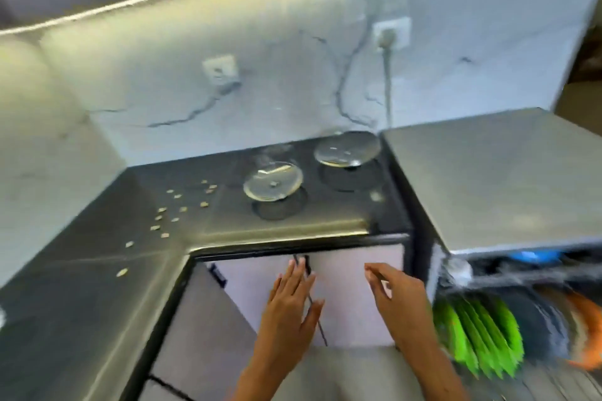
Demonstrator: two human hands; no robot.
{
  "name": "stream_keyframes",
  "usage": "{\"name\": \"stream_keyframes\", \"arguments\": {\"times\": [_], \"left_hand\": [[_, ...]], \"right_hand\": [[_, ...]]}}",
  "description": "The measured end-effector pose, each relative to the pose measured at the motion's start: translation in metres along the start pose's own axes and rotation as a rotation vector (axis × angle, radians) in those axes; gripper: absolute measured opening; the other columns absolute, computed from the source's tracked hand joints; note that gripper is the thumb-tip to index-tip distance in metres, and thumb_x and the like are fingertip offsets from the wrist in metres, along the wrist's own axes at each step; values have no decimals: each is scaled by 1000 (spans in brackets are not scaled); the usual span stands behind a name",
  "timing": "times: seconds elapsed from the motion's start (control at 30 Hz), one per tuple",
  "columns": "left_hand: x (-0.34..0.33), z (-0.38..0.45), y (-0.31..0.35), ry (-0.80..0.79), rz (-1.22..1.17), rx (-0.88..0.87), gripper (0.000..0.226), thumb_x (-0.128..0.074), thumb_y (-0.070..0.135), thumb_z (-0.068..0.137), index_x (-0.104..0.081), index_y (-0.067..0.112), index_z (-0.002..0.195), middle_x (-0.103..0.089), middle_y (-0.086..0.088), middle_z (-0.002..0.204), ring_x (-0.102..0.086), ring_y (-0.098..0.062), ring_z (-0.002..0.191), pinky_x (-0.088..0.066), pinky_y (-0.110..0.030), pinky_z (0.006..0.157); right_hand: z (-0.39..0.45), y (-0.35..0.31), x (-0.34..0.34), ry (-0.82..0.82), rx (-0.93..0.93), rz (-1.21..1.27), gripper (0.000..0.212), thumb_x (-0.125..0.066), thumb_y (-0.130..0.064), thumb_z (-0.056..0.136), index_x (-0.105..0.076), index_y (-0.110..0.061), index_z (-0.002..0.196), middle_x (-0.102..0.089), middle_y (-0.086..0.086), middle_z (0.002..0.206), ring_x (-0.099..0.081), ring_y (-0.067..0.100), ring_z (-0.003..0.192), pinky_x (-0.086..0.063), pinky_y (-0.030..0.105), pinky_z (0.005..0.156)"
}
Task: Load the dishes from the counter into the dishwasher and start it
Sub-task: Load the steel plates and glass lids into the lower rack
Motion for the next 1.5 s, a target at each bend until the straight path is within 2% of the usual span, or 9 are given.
{"name": "stream_keyframes", "arguments": {"times": [0.17,0.37,0.5,0.7,0.9,1.13,1.3,1.4,1.5], "left_hand": [[45,-5,-92,83,51,199,60,-31,50,88,-57,15,130,-30,1,149,-22,-16,139,-26,-36,110],[30,70,-176,127,82,184,45,-42,39,90,-67,14,117,-54,-7,135,-46,-23,128,-34,-36,107],[-25,168,-211,-63,156,51,41,-46,32,85,-67,16,116,-60,-3,130,-54,-19,122,-44,-43,98],[-104,247,-244,-355,270,-141,55,-92,37,38,-76,22,89,-73,9,93,-68,-5,90,-52,-31,84],[-90,268,-231,-95,146,-262,17,-73,7,60,-67,14,74,-68,1,73,-67,-18,65,-47,-25,63],[-39,251,-126,-92,7,-445,14,-56,24,83,-66,15,79,-69,5,77,-66,-18,70,-51,-28,56],[-35,186,16,-115,-136,-732,42,-38,35,99,-72,12,89,-73,2,87,-69,-18,78,-55,-28,68],[-43,143,103,-124,-206,-865,31,-49,30,91,-75,12,92,-74,3,93,-69,-15,84,-50,-23,79],[-70,101,180,-178,-284,-954,29,-54,31,89,-74,13,97,-73,3,97,-68,-16,89,-49,-26,83]], "right_hand": [[59,-76,-60,-89,187,25,11,-67,-15,85,-73,-14,95,-73,-2,88,-69,17,78,-54,28,70],[146,-107,-141,-100,221,-19,13,-65,-10,86,-73,-10,97,-74,1,88,-69,18,76,-49,22,66],[197,-99,-182,-91,163,-97,13,-65,-10,86,-73,-12,96,-74,2,87,-69,21,76,-41,20,64],[232,-53,-196,-87,7,-162,15,-67,-14,84,-73,-18,98,-73,-5,91,-69,16,83,-53,30,70],[230,-8,-174,-149,-81,-165,22,-62,-19,89,-69,-19,110,-71,-7,100,-66,8,92,-50,20,83],[192,0,-89,35,63,-192,26,-71,-15,82,-69,-20,107,-71,-8,102,-68,10,92,-57,31,77],[122,8,8,19,124,-240,35,-59,-39,85,-65,-25,117,-65,-10,115,-61,2,98,-42,7,82],[68,30,64,-27,101,-352,36,-65,-32,83,-63,-27,119,-68,-4,113,-66,12,95,-52,21,77],[7,59,129,-35,33,-391,39,-47,-45,86,-68,-22,111,-71,-2,106,-69,20,89,-58,36,70]]}}
Point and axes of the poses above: each hand's wrist, its own z-axis towards the middle knuckle, its own x-axis out of the back of the hand, y = z × x, the point moved 10 cm from there along z, towards the middle knuckle
